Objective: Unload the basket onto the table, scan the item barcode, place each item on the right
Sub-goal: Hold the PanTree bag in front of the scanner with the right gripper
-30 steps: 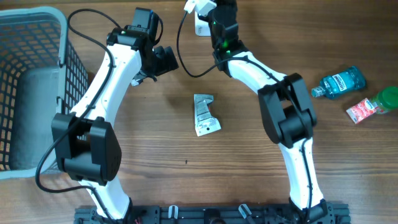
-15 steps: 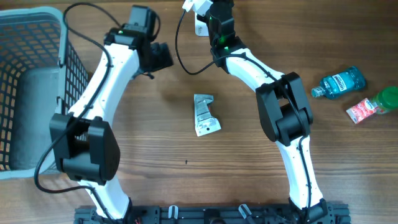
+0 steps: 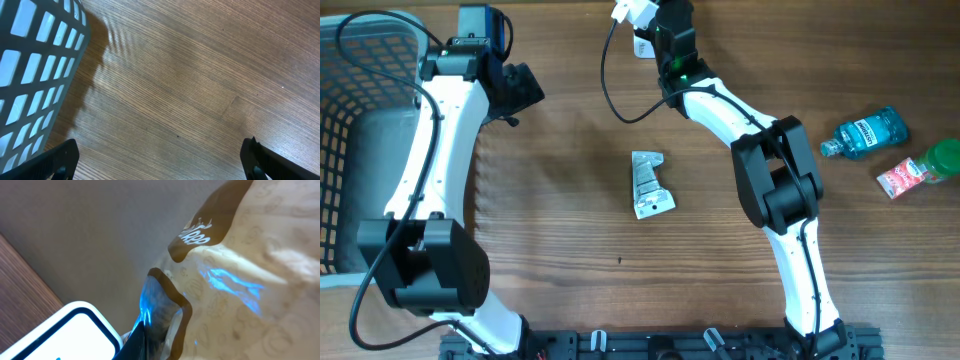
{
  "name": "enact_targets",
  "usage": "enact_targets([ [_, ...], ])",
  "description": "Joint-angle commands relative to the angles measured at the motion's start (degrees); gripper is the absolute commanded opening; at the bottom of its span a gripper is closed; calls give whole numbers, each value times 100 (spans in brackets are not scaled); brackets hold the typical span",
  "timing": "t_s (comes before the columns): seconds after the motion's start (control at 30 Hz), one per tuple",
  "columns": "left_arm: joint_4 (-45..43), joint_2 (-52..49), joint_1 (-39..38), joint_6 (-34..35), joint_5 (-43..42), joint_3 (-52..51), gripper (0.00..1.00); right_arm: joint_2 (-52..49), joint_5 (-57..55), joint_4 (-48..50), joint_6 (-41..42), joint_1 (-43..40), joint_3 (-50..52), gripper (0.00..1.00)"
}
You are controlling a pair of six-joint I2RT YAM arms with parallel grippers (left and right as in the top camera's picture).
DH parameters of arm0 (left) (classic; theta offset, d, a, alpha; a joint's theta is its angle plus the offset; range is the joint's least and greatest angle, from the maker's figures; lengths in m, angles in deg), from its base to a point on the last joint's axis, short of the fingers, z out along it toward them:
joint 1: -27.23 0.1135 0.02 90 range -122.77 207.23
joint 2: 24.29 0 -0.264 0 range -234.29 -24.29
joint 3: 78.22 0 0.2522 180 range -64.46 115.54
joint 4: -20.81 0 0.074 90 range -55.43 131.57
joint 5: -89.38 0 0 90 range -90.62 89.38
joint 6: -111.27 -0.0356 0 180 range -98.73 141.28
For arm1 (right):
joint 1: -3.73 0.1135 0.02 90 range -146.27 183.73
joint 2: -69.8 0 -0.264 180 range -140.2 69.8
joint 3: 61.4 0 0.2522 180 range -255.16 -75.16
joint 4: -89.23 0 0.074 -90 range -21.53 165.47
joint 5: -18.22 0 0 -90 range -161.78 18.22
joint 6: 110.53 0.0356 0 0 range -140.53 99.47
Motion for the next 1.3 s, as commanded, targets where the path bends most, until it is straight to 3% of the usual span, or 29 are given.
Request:
enact_targets([
  [0.0, 24, 79, -20, -7, 92, 31, 100, -153, 286, 48, -319, 48, -151, 5],
  [0.47, 105, 74, -17, -9, 92, 28, 100, -632, 697, 916, -1244, 35, -197, 5],
  [1.27, 105, 74, -17, -9, 94, 28, 100, -1080, 1451, 1040, -955, 4, -422, 5],
])
